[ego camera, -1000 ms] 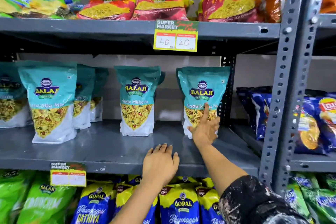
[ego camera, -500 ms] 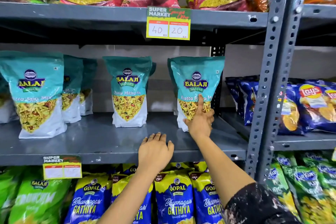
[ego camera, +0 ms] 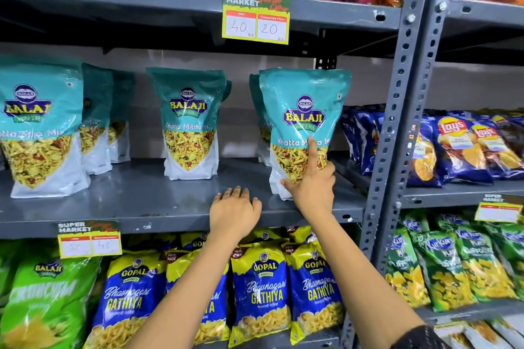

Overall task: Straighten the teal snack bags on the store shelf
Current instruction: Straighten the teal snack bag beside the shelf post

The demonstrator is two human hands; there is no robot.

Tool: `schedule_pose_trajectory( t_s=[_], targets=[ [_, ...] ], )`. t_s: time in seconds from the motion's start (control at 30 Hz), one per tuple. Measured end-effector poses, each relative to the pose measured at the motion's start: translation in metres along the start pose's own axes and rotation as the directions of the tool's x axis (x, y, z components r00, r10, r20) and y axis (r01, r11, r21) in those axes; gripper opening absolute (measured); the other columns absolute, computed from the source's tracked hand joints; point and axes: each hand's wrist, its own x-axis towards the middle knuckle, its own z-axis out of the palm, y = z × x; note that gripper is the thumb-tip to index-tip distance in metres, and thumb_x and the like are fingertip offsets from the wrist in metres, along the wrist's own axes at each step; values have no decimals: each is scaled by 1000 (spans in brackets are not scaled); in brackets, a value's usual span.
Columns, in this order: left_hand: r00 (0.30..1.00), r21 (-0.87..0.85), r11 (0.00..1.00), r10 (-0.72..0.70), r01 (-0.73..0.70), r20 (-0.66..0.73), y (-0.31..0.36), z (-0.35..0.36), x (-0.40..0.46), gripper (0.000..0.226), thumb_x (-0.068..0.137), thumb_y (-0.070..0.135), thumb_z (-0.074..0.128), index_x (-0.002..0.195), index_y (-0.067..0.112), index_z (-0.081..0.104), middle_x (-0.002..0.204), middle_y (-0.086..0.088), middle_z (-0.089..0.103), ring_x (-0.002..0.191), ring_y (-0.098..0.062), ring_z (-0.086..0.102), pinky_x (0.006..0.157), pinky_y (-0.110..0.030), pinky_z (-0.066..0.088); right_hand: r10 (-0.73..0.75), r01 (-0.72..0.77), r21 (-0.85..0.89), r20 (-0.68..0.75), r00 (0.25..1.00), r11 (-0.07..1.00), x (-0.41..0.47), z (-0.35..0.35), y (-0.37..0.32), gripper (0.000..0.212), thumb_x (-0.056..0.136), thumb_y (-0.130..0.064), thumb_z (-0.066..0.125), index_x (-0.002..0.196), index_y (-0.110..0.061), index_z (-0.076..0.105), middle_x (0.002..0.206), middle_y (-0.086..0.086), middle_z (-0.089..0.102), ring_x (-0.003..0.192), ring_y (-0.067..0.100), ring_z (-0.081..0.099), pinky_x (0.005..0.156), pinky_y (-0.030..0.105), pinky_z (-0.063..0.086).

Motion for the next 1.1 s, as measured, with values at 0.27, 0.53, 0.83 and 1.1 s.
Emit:
schedule_pose_trajectory(
  t_s=[0.27,0.53,0.83,1.1],
  targets=[
    [1000,2,1000,-6,6,13,0,-1,-1,56,98,39,22,146,13,36,156,-7,34,144,-23,30,119,-42,22,1,-2,-14,-25,1000,1000,-12,-10,-1,112,77,-39,78,148,-46,-9,133,26,29,113,45,43,83,53,47],
    [1000,-9,1000,-4,4,21,1,-3,-2,56,99,39,22,147,14,35,156,-7,33,144,-23,29,119,-42,21,6,-6,-2,-44,999,1000,-13,-8,-3,113,77,-38,78,147,-47,-10,135,26,28,114,45,41,84,55,47],
    [999,-20,999,-25,26,22,2,-4,-2,56,99,39,21,148,16,34,157,-5,31,145,-22,27,120,-40,20,-17,17,-4,-42,999,1000,-7,-5,0,114,77,-38,78,148,-45,-10,138,28,26,115,47,41,85,56,47],
    [997,-8,1000,2,-2,82,-1,-7,1,58,99,43,19,150,17,28,160,-4,25,147,-21,22,121,-42,17,-38,40,30,-49,998,999,-7,-4,8,112,77,-40,77,147,-44,-11,145,30,18,123,51,36,90,59,45]
  ],
)
